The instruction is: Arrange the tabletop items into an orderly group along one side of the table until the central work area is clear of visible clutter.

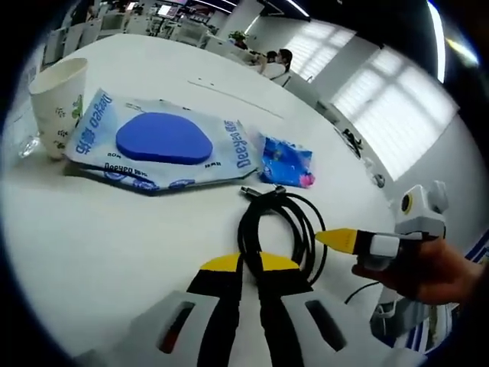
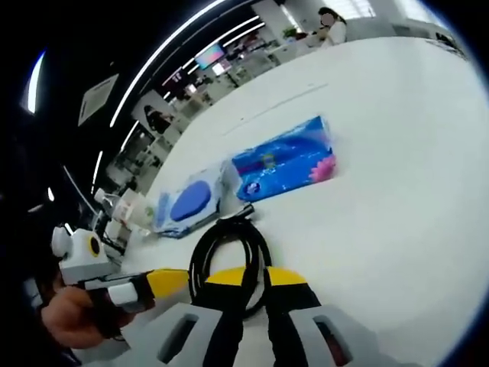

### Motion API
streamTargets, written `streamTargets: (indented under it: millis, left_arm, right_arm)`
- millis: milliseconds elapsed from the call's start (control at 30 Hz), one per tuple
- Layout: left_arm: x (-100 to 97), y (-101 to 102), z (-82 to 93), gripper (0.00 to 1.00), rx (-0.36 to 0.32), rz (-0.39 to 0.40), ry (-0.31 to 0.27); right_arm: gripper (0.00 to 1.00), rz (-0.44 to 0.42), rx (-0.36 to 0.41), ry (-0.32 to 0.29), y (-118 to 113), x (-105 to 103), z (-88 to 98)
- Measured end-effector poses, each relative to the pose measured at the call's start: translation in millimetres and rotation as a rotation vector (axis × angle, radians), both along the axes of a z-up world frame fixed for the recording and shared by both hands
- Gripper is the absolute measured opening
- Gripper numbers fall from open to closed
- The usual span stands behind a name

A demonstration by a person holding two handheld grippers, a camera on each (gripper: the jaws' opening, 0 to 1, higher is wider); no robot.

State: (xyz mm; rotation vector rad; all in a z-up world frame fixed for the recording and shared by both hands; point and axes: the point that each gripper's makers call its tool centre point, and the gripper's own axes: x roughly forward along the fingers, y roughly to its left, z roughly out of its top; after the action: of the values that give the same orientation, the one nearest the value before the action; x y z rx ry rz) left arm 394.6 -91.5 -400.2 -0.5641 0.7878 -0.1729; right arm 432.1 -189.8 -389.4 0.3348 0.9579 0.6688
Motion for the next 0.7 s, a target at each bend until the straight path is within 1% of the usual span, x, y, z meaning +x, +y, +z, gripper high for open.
streamTargets:
  millis: [100, 133, 200, 267, 400, 467, 600, 700]
  left_arm:
    - [-5.0, 5, 3.1, 0.04, 0.008, 0.002, -0.009]
    - [-6.9, 7, 3.8, 0.05, 0.011, 0.002, -0.01]
    - [-11.3, 14, 7.7, 0.05, 0.011, 0.012, -0.017]
    - [-15.7, 23, 12.5, 0.05, 0.018, 0.024, -0.027]
    - [-25.7, 40, 18.9, 0.05, 0.031, 0.05, -0.046]
    - [-30.9, 46, 20.4, 0.06, 0.034, 0.057, -0.049]
    - [-45.7, 61, 27.4, 0.07, 0.057, 0.069, -0.067]
    - [-54.5, 72, 33.2, 0.09, 0.06, 0.083, -0.08]
  right_arm:
    - [0.07, 0.0, -0.004, -0.005, -2, -2, 2.8]
    - [0.07, 0.014, -0.012, -0.014, -1, -1, 2.9]
    - [0.08, 0.033, -0.025, -0.025, -3, -3, 4.2]
    - [0.09, 0.033, -0.027, -0.029, -7, -6, 7.8]
    - [0.09, 0.033, -0.033, -0.039, -12, -2, 5.2]
    - [0.09, 0.046, -0.048, -0.056, -15, -2, 5.7]
    - [0.09, 0.055, -0.053, -0.076, -21, -12, 14.5]
    - [0.11, 0.064, -0.058, -0.086, -22, -11, 17.1]
